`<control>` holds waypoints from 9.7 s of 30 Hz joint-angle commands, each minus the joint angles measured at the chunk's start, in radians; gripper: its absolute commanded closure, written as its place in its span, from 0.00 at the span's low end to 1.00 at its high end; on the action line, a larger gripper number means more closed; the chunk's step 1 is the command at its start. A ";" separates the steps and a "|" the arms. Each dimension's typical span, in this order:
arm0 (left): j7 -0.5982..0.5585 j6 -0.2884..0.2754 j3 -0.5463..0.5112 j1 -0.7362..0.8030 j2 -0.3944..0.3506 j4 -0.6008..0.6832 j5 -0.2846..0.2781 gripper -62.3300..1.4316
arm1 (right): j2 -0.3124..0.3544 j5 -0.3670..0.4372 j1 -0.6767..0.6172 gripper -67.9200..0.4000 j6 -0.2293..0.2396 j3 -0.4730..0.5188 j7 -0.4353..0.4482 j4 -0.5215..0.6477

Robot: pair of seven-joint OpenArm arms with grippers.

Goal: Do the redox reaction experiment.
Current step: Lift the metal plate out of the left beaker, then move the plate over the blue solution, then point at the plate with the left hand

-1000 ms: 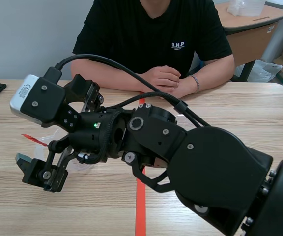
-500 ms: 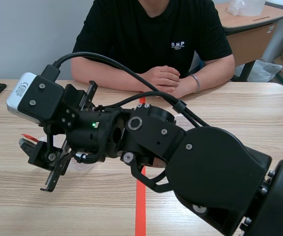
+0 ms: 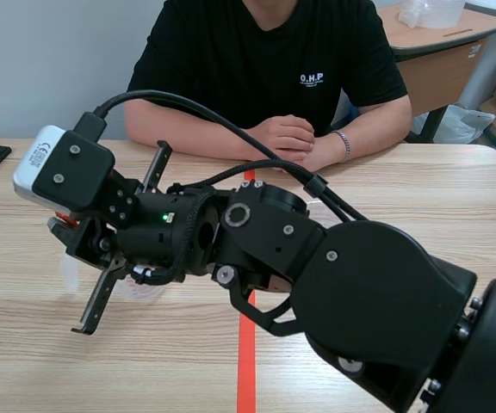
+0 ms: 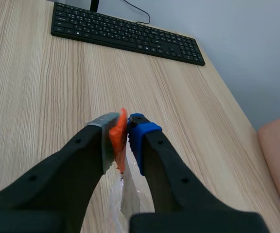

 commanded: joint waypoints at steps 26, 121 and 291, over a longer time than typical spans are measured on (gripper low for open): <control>-0.011 0.001 -0.002 0.011 0.003 0.017 -0.002 0.00 | 0.040 0.204 0.027 0.97 0.187 0.192 -0.269 0.255; -0.360 -0.188 -0.015 -0.003 -0.633 0.122 -0.142 0.90 | 0.728 0.816 -0.188 0.97 0.320 0.772 -0.344 0.616; -0.385 -0.140 0.010 -0.192 -0.430 0.155 0.034 0.90 | 0.723 0.793 -0.188 0.97 0.320 0.773 -0.299 0.602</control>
